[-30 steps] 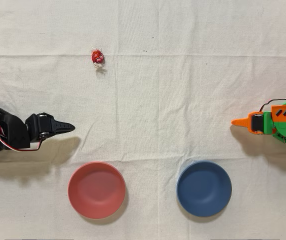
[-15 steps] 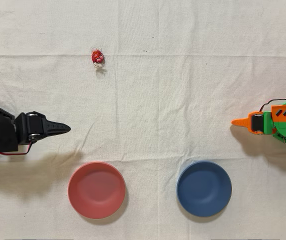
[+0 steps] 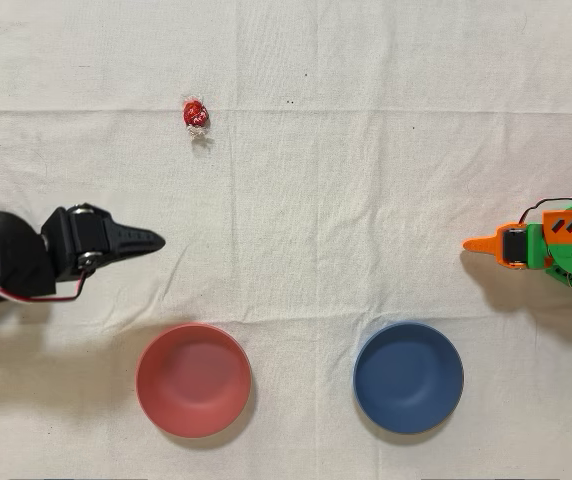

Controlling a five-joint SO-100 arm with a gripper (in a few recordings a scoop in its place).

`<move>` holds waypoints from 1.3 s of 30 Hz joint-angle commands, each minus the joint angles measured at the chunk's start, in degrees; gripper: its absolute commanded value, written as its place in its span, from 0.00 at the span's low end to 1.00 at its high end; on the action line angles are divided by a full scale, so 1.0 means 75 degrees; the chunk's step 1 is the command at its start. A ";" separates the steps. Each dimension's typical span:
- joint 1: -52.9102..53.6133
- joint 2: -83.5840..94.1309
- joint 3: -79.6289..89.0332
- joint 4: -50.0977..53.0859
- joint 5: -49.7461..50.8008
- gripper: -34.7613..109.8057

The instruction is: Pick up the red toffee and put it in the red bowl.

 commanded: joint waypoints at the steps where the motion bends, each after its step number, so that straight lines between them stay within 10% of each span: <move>1: -0.1008 -0.0223 -0.0750 0.0000 0.0047 0.24; 39: -0.3621 -0.3785 -0.0973 -0.2379 0.0574 0.24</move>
